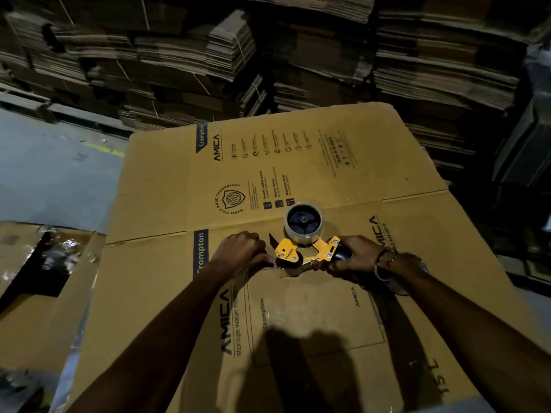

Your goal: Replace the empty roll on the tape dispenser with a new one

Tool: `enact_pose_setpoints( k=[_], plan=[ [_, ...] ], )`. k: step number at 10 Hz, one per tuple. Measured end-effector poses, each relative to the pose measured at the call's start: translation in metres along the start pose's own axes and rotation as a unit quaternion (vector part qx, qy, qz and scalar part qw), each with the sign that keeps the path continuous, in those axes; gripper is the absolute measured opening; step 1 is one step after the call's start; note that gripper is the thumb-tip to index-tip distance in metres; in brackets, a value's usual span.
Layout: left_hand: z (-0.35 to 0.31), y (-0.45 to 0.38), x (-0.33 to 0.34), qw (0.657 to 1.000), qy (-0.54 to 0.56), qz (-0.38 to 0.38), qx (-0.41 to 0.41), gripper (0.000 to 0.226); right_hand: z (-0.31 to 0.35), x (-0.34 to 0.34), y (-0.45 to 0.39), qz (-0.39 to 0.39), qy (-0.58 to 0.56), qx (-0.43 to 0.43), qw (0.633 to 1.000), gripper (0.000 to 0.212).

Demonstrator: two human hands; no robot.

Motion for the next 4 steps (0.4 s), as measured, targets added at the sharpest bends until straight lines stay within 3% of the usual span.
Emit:
enact_pose_setpoints(
  k=[2,3,4],
  plan=[
    [-0.002,0.010,-0.014,0.999,-0.003,-0.023,-0.034,0.023,0.005,-0.013,0.012,-0.017,0.023,-0.018,0.999,0.054],
    [-0.003,0.014,-0.027,0.996,-0.016,-0.061,-0.065,0.027,0.006,-0.027,0.021,-0.054,0.028,-0.017,0.998,0.065],
    [-0.002,0.015,-0.049,0.985,-0.051,-0.130,-0.102,0.039,0.012,-0.050,0.027,-0.155,0.048,-0.042,0.986,0.068]
  ],
)
Point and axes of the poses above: each hand's wrist, its own y-axis away from the middle knuckle, its own x-axis out of the palm, z = x × y, the point moved 7 cm from there along -y, towards the middle knuckle
